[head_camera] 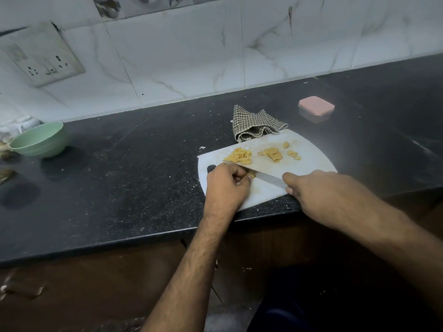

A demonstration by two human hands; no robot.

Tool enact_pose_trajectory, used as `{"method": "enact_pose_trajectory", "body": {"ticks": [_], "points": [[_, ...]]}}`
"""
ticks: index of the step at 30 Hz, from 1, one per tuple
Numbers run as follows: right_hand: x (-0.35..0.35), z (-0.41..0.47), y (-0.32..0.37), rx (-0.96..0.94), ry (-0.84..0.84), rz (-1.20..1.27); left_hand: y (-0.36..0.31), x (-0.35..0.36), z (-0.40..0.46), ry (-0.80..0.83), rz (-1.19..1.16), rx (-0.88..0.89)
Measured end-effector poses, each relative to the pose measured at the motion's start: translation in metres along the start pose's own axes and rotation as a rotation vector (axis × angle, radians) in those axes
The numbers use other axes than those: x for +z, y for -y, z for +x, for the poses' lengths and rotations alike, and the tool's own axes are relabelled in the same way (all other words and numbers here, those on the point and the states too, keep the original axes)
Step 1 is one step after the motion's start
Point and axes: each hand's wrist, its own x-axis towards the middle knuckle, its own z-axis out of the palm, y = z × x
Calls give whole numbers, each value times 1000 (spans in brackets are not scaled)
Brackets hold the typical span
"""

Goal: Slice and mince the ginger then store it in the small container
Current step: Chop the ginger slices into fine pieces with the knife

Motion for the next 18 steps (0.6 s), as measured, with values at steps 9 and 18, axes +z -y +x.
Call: {"method": "enact_pose_trajectory", "body": {"ticks": [9, 18], "points": [[-7, -2, -4, 15, -11, 11, 1, -2, 1, 3, -88, -66], [-3, 7, 4, -3, -35, -13, 1, -2, 0, 8, -131, -105]]}}
